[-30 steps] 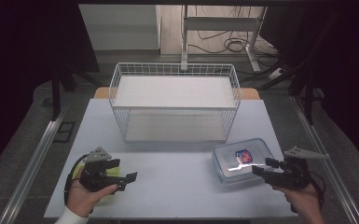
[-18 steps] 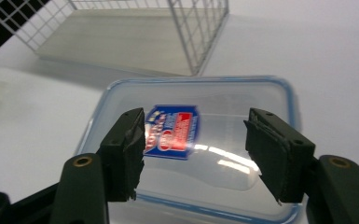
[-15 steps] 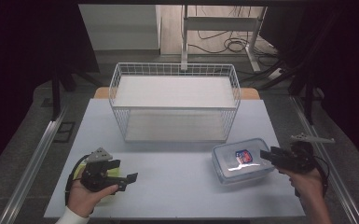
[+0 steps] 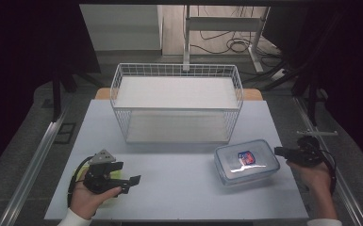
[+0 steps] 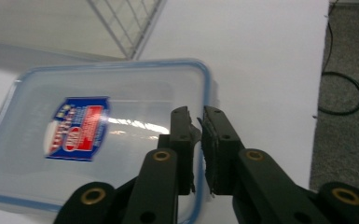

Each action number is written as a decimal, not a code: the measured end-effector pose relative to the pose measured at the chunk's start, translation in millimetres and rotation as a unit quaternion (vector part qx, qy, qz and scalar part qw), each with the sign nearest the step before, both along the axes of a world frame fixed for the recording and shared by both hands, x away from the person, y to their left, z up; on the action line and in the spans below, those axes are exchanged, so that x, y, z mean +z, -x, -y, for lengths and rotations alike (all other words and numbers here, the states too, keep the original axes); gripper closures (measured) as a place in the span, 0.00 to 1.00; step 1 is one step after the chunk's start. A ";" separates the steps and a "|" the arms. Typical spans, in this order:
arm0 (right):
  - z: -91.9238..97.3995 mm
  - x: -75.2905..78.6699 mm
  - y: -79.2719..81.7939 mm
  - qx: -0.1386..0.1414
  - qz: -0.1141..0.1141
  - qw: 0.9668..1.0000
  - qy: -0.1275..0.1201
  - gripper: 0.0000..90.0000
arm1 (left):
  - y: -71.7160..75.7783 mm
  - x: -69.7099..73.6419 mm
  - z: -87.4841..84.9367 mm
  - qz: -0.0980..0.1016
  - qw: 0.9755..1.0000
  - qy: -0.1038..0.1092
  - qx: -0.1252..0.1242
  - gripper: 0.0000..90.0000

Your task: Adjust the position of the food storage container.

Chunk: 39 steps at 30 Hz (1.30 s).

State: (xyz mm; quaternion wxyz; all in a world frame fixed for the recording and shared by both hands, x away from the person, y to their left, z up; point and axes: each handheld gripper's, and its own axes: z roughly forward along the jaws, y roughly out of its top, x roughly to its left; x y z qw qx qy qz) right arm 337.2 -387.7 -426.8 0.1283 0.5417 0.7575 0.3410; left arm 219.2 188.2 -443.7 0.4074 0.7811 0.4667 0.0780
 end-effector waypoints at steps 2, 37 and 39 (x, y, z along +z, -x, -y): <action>3.0 -3.4 -2.4 -0.006 -0.005 1.000 0.005 0.96 | -0.1 -0.6 -0.3 0.000 1.000 -0.001 0.001 0.17; -2.3 -30.5 -4.9 0.015 -0.068 0.995 0.075 0.99 | -1.2 -2.5 1.3 -0.002 1.000 -0.004 -0.001 0.17; -6.1 -31.0 -4.1 0.022 -0.070 0.995 0.071 0.99 | -1.3 -2.4 1.2 -0.002 1.000 -0.003 -0.001 0.17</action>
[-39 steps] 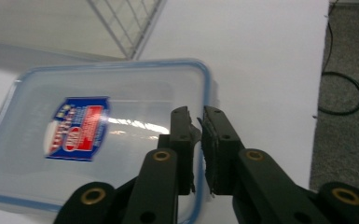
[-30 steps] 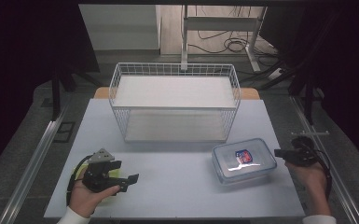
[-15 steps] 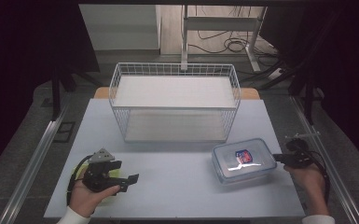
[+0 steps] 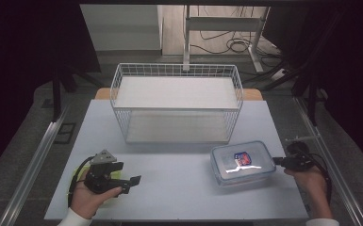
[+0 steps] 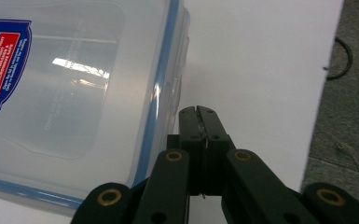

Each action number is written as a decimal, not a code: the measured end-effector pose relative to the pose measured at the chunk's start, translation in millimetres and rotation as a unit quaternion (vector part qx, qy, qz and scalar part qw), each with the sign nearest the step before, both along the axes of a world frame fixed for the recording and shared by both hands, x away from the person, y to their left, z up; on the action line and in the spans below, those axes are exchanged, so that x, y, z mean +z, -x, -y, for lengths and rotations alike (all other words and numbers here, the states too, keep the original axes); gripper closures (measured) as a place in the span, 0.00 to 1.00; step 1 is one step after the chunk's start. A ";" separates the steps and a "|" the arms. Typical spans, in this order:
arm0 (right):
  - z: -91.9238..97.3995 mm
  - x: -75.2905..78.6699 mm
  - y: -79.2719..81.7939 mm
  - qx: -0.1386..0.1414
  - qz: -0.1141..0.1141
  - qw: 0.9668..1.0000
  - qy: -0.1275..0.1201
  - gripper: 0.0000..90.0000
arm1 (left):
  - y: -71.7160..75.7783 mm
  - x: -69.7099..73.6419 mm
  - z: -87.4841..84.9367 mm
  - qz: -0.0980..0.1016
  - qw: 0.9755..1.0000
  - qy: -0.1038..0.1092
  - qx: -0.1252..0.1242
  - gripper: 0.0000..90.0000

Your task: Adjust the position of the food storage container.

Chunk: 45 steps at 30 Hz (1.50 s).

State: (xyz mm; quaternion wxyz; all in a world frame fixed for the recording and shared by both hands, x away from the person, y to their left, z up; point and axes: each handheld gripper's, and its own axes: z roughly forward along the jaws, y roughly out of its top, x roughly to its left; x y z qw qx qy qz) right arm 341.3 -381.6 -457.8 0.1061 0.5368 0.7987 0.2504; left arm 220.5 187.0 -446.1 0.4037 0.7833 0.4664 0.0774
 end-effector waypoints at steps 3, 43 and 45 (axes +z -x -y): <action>-3.4 -0.4 0.2 0.003 0.000 1.000 -0.002 0.99 | -0.2 0.3 -0.8 0.000 1.000 -0.001 0.000 0.17; -109.4 -13.0 11.4 0.105 -0.011 0.994 -0.025 0.99 | -2.4 -2.2 -2.8 -0.004 1.000 -0.001 0.002 0.17; -117.0 -14.1 12.4 0.113 -0.011 0.993 -0.028 0.99 | -2.3 -2.3 -2.6 -0.004 1.000 -0.002 0.002 0.17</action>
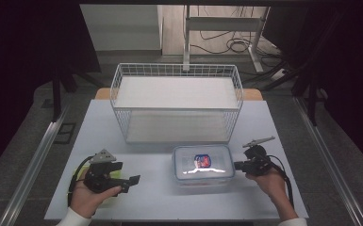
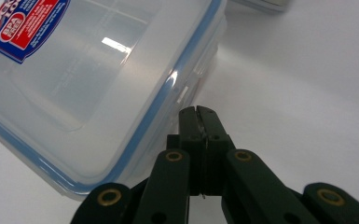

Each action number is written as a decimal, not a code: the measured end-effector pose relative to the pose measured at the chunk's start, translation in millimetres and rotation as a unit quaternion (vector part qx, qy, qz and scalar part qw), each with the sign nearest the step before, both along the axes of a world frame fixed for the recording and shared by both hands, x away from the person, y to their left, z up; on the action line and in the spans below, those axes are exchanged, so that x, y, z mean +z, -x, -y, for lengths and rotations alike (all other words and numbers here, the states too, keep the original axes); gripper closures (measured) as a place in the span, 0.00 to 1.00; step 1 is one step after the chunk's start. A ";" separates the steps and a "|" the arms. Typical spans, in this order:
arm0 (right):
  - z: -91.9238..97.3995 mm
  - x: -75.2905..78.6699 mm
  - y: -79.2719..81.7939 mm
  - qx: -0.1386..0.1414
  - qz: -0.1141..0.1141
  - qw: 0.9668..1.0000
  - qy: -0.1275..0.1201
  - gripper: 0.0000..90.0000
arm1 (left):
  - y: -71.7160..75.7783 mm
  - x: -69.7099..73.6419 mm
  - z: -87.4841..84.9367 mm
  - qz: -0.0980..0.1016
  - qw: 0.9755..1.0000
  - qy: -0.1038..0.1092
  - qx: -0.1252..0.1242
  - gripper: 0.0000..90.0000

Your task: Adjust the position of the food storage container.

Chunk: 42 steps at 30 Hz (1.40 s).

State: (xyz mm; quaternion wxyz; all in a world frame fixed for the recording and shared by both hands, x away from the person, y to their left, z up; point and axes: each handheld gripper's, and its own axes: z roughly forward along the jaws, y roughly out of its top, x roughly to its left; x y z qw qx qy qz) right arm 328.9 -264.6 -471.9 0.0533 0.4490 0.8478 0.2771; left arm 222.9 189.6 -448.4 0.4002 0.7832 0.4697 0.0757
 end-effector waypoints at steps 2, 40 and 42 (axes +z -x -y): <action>-7.3 -0.7 1.3 0.008 0.000 1.000 -0.001 0.99 | 0.0 -0.1 -0.1 0.000 1.000 0.000 0.000 0.17; 7.2 11.9 15.9 -0.023 0.050 0.990 -0.130 0.49 | -1.9 0.3 -7.3 -0.002 1.000 0.017 0.012 0.17; 9.0 12.7 16.0 -0.024 0.051 0.990 -0.133 0.48 | -1.8 0.3 -7.7 -0.001 1.000 0.020 0.010 0.17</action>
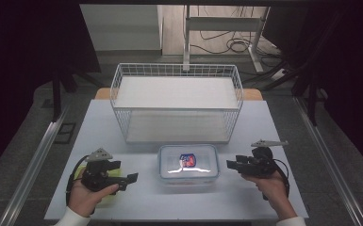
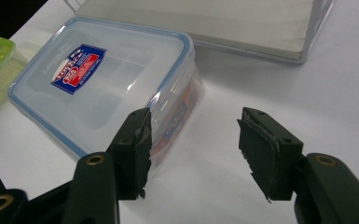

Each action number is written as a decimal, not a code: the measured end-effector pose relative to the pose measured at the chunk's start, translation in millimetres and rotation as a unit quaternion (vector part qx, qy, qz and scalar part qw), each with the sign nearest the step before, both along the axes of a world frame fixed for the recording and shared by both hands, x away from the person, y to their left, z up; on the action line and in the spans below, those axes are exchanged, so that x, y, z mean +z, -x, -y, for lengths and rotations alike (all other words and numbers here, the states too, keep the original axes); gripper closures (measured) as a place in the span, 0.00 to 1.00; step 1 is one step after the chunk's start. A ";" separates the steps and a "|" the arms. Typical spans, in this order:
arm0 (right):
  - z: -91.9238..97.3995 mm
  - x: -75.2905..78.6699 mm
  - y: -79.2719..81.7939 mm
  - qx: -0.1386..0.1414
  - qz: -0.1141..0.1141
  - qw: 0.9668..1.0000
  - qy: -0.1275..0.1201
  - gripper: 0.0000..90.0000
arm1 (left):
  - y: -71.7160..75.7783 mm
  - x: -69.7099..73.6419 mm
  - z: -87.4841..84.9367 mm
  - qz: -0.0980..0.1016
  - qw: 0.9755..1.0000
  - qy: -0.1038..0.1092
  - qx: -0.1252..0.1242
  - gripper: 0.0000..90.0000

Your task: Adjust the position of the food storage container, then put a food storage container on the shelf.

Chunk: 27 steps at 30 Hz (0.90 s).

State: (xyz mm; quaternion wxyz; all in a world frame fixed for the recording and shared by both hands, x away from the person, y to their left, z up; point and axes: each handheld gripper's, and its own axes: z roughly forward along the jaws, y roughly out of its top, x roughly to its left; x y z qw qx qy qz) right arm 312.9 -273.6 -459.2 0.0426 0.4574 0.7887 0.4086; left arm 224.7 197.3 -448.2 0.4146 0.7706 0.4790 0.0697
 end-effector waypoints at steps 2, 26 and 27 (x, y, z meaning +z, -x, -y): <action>2.3 1.8 -1.4 0.002 0.000 1.000 -0.005 0.46 | -0.3 -1.3 -1.0 -0.002 1.000 0.002 -0.001 0.17; 17.2 12.0 3.8 0.009 0.003 0.997 -0.074 0.36 | -5.7 4.5 2.0 -0.006 0.998 0.054 0.014 0.16; 18.4 11.0 3.9 0.011 -0.003 0.996 -0.087 0.35 | -7.2 3.3 2.4 -0.009 0.998 0.059 0.014 0.16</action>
